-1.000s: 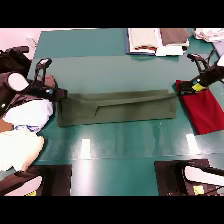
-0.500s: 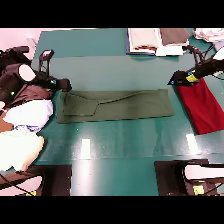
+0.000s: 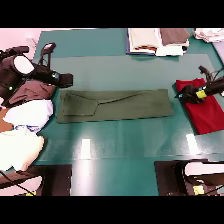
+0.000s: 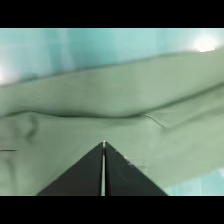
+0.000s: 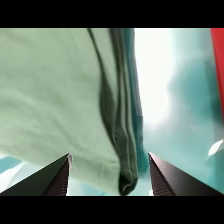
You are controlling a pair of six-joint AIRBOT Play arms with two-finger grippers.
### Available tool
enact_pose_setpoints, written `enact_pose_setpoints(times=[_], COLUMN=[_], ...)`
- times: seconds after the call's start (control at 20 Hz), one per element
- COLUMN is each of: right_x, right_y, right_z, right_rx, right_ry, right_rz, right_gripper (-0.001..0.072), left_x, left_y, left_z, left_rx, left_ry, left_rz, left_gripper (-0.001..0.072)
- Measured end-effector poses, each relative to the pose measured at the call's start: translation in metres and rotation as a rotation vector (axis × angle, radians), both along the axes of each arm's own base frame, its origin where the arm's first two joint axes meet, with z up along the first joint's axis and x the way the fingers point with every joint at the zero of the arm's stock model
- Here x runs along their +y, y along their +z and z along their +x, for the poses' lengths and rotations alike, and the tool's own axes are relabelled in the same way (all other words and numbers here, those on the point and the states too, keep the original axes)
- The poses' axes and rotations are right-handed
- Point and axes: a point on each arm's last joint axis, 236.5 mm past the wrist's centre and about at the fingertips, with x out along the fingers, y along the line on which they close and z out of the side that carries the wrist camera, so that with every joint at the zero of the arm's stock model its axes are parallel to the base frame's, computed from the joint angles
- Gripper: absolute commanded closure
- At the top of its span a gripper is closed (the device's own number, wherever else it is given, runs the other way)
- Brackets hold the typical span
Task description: Fold the shirts.
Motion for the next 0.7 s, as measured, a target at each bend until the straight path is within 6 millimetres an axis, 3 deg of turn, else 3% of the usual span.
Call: enact_pose_setpoints(times=[0.2, 0.25, 0.35, 0.4, 0.45, 0.55, 0.7], right_x=[0.022, 0.031, 0.041, 0.046, 0.049, 0.055, 0.071], right_y=[-0.032, -0.036, -0.044, -0.046, -0.046, -0.032, 0.017], right_z=[-0.007, -0.006, 0.001, 0.006, 0.011, 0.027, 0.052], right_rx=[0.062, 0.067, 0.054, 0.038, 0.02, -0.044, -0.174], right_ry=[0.007, 0.014, 0.027, 0.037, 0.057, 0.085, 0.152], right_rz=[0.088, 0.111, 0.106, 0.099, 0.085, 0.064, 0.042], right_gripper=[0.0161, 0.0226, 0.052, 0.0622, 0.0669, 0.0694, 0.0695], left_x=[-0.048, -0.061, -0.087, -0.099, -0.11, -0.128, -0.15], left_y=[-0.016, -0.02, -0.028, -0.032, -0.035, -0.044, -0.058], left_z=[-0.011, -0.014, -0.017, -0.017, -0.017, -0.016, -0.012], left_rx=[0.032, 0.038, 0.044, 0.046, 0.047, 0.056, 0.075], left_ry=[-0.083, -0.099, -0.123, -0.13, -0.134, -0.139, -0.148], left_rz=[-0.026, -0.036, -0.068, -0.086, -0.106, -0.134, -0.157], left_gripper=[0.0678, 0.0678, 0.0678, 0.0679, 0.0679, 0.0679, 0.0678])
